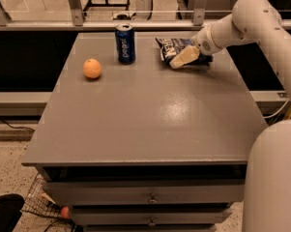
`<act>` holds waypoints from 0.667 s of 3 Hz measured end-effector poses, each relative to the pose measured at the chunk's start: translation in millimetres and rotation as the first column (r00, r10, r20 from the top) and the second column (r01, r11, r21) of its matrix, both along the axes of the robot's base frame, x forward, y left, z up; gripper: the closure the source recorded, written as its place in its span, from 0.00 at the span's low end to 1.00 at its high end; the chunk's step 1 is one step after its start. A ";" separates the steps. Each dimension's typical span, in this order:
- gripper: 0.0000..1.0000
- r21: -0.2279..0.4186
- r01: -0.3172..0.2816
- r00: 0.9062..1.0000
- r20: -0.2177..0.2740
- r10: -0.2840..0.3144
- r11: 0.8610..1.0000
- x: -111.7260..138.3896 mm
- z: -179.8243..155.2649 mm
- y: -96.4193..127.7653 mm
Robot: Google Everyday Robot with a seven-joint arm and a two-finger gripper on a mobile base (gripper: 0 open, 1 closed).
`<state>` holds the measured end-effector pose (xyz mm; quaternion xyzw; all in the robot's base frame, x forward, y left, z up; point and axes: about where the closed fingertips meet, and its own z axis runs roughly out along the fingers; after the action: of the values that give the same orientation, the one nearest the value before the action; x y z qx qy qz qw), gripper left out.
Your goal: Pick blue chip bag
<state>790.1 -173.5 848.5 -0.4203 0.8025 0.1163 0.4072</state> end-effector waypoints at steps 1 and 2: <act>0.41 -0.027 -0.025 0.999 -0.024 0.025 0.999 4.0 -16.1 6.7; 0.64 -0.027 -0.025 0.999 -0.024 0.025 0.999 4.0 -10.8 6.8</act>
Offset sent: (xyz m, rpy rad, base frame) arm 0.0033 0.0055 -0.0131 -0.0226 0.0188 0.0201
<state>794.1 -166.7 837.7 -0.4345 0.8034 0.1151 0.3904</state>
